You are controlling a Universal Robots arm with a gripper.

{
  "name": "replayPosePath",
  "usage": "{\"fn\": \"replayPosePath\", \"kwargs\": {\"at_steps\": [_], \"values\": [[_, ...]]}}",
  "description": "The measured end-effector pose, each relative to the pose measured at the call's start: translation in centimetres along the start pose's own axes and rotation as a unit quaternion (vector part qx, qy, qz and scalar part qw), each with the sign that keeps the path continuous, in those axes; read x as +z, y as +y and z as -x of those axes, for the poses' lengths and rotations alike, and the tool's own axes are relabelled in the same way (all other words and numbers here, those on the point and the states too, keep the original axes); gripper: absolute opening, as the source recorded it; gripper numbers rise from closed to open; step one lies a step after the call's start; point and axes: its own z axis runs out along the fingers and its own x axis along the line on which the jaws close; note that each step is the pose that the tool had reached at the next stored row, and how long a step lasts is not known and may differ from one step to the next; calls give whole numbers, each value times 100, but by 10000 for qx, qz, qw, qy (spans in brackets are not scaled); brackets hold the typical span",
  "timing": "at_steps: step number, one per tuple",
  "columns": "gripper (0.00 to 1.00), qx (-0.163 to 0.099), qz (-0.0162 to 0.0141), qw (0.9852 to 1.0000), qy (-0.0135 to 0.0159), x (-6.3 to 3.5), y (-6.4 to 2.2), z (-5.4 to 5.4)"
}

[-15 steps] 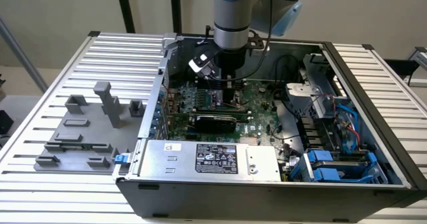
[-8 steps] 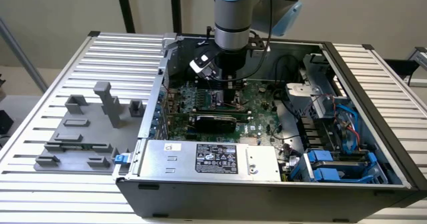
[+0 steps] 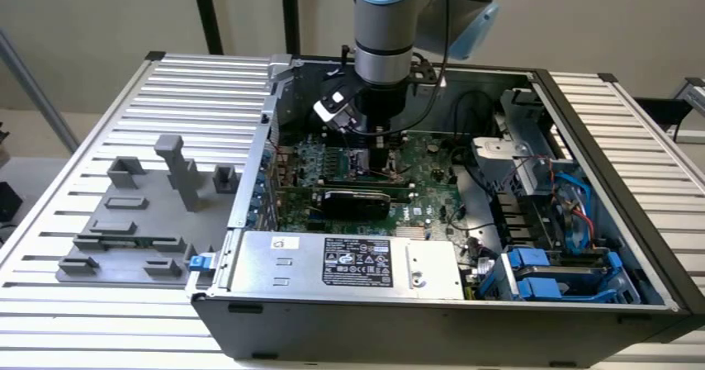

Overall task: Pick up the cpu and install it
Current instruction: 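Place the cpu into insertion slot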

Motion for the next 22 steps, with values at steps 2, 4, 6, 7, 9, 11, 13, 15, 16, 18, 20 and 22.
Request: {"fn": "replayPosePath", "kwargs": {"at_steps": [2, 4, 6, 7, 9, 11, 13, 15, 16, 18, 20, 22], "values": [[55, 29, -1, 10000, -2, 7, -2, -5], [55, 44, 0, 10000, -2, 11, -4, -12], [55, 50, 0, 10000, -4, 19, -5, -17], [55, 50, -1, 10000, -7, 23, -6, -20], [55, 50, 0, 10000, -17, 33, -7, -23], [55, 50, 0, 10000, -26, 41, -8, -29], [55, 49, 0, 10000, -30, 45, -9, -39], [55, 49, 1, 10000, -33, 49, -10, -49], [55, 49, 0, 10000, -35, 50, -11, -53], [55, 49, 1, 10000, -38, 55, -11, -58], [55, 48, 1, 10000, -45, 60, -11, -58], [55, 48, 1, 10000, -57, 65, -12, -59]]}}
